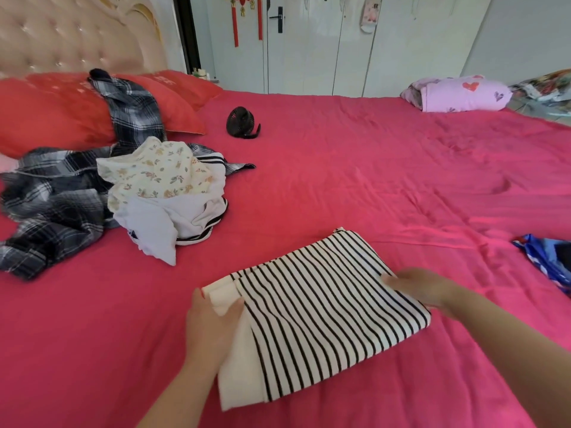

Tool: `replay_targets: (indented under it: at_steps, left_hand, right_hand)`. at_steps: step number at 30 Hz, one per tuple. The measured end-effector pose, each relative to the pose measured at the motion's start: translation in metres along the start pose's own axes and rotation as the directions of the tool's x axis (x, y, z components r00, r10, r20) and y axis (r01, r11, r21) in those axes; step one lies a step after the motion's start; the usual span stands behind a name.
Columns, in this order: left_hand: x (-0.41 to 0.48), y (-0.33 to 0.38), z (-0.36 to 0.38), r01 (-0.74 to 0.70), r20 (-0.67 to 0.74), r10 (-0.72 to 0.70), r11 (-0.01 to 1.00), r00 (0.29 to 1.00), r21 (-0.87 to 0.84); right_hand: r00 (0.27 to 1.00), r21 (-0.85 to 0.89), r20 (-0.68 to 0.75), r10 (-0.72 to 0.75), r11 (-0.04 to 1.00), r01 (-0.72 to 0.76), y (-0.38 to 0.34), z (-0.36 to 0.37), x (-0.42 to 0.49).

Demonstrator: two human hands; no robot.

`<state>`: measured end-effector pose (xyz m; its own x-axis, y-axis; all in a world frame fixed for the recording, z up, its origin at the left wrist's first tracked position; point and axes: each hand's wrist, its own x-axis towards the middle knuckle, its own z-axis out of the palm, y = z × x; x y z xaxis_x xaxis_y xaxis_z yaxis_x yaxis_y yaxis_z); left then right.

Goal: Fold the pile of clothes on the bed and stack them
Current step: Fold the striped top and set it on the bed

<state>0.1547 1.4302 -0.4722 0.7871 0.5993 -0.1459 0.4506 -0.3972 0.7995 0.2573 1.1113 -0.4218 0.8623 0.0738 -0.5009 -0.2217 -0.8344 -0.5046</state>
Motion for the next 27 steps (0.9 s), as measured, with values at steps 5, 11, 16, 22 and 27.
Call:
replay_targets:
  at_steps: [5, 11, 16, 22, 27]
  left_hand:
    - [-0.025, -0.003, -0.006, 0.278, 0.193, -0.238, 0.934, 0.952, -0.223]
    - [-0.029, 0.001, -0.011, 0.024, 0.122, -0.009, 0.992, 0.993, -0.122]
    - [-0.019, 0.035, -0.001, -0.17, 0.082, 0.175, 0.983, 0.981, -0.064]
    - [-0.02, 0.105, 0.047, -0.321, 0.128, 0.329, 0.944, 0.935, -0.082]
    - [-0.029, 0.145, 0.104, -0.372, 0.173, 0.391, 0.918, 0.904, -0.135]
  right_hand:
    - [0.992, 0.08, -0.103, 0.075, 0.995, -0.067, -0.014, 0.017, 0.017]
    - [0.969, 0.054, -0.245, -0.033, 0.997, 0.048, -0.01, 0.021, 0.006]
    - [0.892, -0.069, -0.435, -0.122, 0.992, 0.102, 0.003, -0.002, -0.013]
    - [0.818, -0.001, -0.574, -0.03, 0.999, 0.036, 0.054, -0.056, -0.026]
    - [0.76, 0.057, -0.648, 0.051, 0.998, -0.018, 0.103, -0.096, -0.02]
